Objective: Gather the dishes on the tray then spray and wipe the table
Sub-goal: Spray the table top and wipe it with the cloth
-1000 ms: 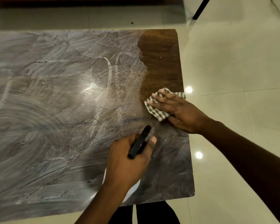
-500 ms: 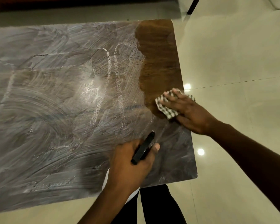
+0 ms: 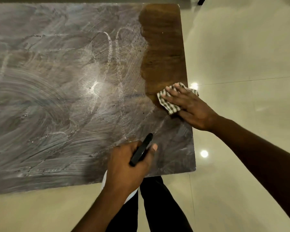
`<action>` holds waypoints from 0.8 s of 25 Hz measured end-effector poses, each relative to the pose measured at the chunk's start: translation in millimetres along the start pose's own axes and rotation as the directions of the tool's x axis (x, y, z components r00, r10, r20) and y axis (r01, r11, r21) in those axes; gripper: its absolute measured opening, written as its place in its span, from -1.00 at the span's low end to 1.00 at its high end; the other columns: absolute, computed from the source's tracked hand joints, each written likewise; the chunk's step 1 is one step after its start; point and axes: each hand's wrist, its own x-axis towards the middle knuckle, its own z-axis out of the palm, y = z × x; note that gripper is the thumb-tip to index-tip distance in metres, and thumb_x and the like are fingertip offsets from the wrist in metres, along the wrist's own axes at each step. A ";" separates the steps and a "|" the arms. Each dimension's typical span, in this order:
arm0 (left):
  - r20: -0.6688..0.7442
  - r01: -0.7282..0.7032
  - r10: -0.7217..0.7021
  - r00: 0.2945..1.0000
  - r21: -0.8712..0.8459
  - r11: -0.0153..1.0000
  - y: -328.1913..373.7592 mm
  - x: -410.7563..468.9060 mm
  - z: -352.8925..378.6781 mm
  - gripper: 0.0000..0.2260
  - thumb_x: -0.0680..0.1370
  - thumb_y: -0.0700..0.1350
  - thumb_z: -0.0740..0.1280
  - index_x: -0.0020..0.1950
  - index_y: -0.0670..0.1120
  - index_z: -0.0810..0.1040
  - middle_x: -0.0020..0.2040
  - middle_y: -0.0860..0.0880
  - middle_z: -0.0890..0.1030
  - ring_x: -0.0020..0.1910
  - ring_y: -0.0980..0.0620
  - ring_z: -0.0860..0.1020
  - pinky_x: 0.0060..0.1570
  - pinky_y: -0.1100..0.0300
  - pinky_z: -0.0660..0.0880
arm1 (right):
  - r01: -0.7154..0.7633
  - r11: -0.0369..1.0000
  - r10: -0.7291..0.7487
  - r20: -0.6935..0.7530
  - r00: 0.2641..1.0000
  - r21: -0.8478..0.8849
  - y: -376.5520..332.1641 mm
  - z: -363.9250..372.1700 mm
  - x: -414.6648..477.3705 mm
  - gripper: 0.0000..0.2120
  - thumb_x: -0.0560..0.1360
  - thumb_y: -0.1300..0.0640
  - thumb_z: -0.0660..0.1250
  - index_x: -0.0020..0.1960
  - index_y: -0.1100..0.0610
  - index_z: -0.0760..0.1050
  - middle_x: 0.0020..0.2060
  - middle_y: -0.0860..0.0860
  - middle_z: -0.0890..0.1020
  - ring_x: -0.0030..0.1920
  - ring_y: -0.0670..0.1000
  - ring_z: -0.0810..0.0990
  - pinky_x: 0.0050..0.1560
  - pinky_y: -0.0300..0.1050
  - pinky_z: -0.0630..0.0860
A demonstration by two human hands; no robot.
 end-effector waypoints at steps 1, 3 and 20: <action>0.015 0.002 -0.002 1.000 -0.015 1.000 -0.1 -4.2 2.8 -0.53 0.56 0.26 0.45 -0.34 -0.06 0.51 -0.44 -0.11 0.50 -0.47 -0.06 0.48 -0.35 -0.09 0.51 | -0.025 0.999 0.025 -0.009 1.000 0.038 4.0 -1.5 -9.0 -0.38 0.65 0.10 0.18 0.68 -0.14 0.17 0.72 -0.08 0.13 0.74 0.03 -0.07 0.71 0.10 -0.03; 0.055 -0.001 0.004 0.998 -0.044 0.999 -3.2 -12.9 7.7 -0.59 0.55 0.25 0.46 -0.28 -0.04 0.53 -0.39 -0.09 0.51 -0.45 -0.02 0.48 -0.38 0.03 0.44 | -0.133 0.986 0.139 -0.046 0.989 0.102 9.2 -1.1 -6.9 -0.37 0.64 0.11 0.16 0.68 -0.16 0.18 0.72 -0.10 0.12 0.74 0.02 -0.09 0.72 0.12 -0.01; -0.094 -0.028 0.016 0.995 -0.124 0.992 -35.6 -73.7 53.8 -0.65 0.53 0.35 0.44 -0.16 0.08 0.61 -0.34 0.10 0.62 -0.36 0.11 0.62 -0.28 0.12 0.56 | -0.236 0.967 0.246 -0.120 0.962 0.092 -31.1 37.1 -26.9 -0.33 0.60 0.08 0.14 0.70 -0.12 0.17 0.72 -0.05 0.10 0.74 0.11 -0.11 0.69 0.29 -0.02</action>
